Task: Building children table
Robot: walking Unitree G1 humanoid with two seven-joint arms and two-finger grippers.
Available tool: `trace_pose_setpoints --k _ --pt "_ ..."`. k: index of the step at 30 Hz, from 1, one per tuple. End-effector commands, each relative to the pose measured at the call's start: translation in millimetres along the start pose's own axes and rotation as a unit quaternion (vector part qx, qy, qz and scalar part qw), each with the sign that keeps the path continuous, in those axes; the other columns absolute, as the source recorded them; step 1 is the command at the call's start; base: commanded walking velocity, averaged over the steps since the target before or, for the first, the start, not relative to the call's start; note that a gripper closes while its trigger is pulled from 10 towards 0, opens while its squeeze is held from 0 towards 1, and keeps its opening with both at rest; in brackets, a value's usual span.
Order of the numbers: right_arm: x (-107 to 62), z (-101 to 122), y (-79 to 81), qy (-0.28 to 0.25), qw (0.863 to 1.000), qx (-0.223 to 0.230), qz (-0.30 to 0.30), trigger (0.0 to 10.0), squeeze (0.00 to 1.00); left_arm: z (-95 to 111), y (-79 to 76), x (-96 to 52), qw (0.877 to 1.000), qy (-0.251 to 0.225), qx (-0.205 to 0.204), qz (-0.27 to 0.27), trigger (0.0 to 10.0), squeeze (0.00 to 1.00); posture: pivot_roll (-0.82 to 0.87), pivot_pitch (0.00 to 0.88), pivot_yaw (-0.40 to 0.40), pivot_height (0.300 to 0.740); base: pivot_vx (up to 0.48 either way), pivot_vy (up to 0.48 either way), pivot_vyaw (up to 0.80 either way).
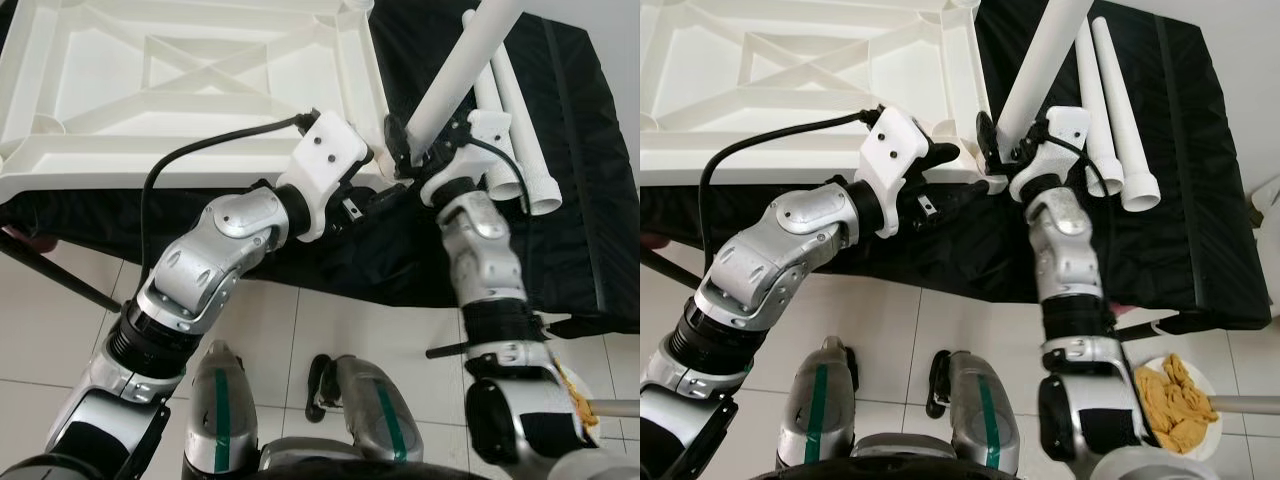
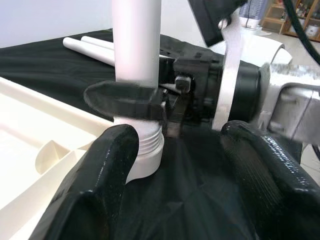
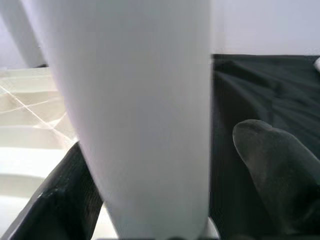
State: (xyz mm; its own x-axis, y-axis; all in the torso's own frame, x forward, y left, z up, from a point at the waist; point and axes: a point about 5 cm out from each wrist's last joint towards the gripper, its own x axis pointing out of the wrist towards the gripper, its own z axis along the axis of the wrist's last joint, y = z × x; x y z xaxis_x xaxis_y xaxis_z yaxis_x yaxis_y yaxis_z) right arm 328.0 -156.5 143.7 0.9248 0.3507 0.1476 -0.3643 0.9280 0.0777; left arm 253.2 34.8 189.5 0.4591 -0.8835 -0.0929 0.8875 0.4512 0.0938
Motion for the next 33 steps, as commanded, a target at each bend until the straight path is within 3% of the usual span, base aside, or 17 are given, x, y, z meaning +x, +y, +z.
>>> trace_pose_setpoints --k 1,11,26,27,33 --pt "-1.9 -1 -6.2 0.006 1.000 0.001 0.024 10.0 0.00 0 -4.6 1.5 0.999 0.001 0.005 -0.034 10.0 0.00 0.12 0.009 -0.117 0.740 0.000 0.000 0.00" --pt "-0.7 -4 -27.3 0.041 0.993 -0.013 0.113 10.0 0.00 1 -2.2 0.3 1.000 0.001 0.005 -0.031 10.0 0.00 0.11 0.020 -0.103 0.740 0.000 0.000 0.00" --pt "11.4 -1 -35.9 0.058 0.986 -0.032 0.152 10.0 0.00 3 1.1 0.2 1.000 -0.002 0.007 -0.026 10.0 0.00 0.12 0.028 -0.101 0.740 0.000 0.000 0.00" --pt "12.5 -1 -35.7 0.056 0.985 -0.028 0.160 0.0 0.00 4 1.3 0.4 1.000 -0.002 0.008 -0.025 10.0 0.00 0.12 0.031 -0.102 0.740 0.000 0.000 0.00" --pt "10.8 -7 -36.8 0.065 0.983 -0.017 0.173 0.0 0.00 4 1.1 0.2 1.000 -0.002 0.007 -0.023 10.0 0.00 0.12 0.037 -0.102 0.740 0.000 0.000 0.00"
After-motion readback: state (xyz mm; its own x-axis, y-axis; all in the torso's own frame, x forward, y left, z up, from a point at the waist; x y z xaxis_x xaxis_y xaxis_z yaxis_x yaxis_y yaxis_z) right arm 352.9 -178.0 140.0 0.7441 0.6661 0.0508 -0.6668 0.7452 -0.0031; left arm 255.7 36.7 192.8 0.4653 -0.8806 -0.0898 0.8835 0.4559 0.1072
